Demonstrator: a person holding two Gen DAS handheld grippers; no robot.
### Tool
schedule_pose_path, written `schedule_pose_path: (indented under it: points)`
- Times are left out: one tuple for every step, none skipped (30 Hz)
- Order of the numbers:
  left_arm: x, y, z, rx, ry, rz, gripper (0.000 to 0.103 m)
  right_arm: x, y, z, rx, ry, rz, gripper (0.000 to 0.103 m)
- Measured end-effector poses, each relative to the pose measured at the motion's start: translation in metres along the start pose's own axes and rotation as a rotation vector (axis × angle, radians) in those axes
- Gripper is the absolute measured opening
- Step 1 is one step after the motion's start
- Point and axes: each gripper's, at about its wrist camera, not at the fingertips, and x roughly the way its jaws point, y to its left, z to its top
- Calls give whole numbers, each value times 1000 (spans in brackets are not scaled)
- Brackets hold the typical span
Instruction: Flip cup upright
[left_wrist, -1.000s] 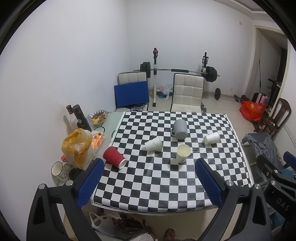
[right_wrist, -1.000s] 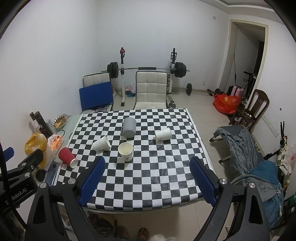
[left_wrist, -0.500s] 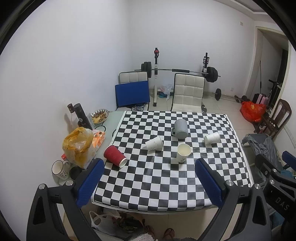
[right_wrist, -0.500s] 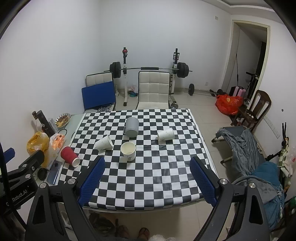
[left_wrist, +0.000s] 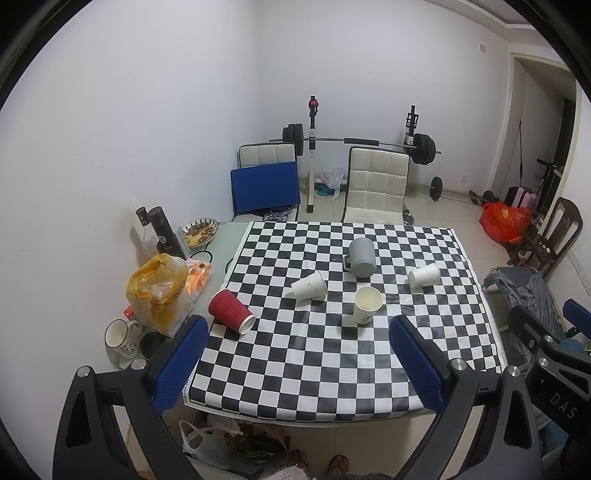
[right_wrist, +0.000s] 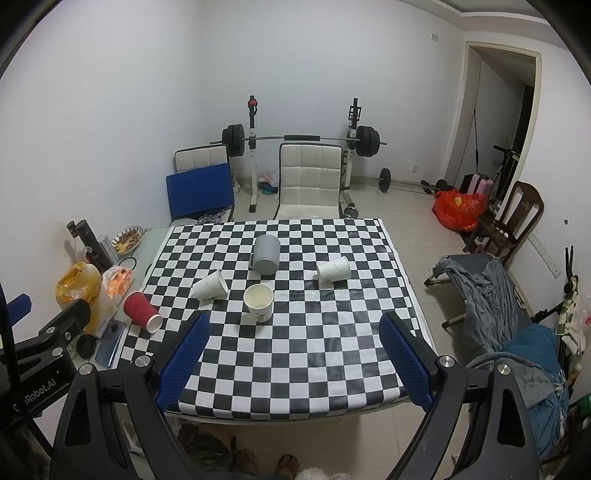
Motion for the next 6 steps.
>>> schedule_pose_path:
  points:
    - [-1, -1, -1, -3, 1, 3, 100, 0, 0, 0, 1, 0, 0, 94]
    - [-2, -1, -2, -6, 1, 5, 100, 0, 0, 0, 2, 1, 2, 94]
    - [-2, -1, -2, -6, -1, 4, 100, 0, 0, 0, 1, 1, 1, 94]
    - [-2, 0, -2, -5, -2, 3, 100, 0, 0, 0, 1, 1, 1, 94]
    - [-2, 0, -2, -3, -3, 1, 100, 0, 0, 0, 1, 2, 3, 94]
    - [-3, -1, -2, -3, -4, -2, 100, 0, 0, 0, 1, 3, 5, 94]
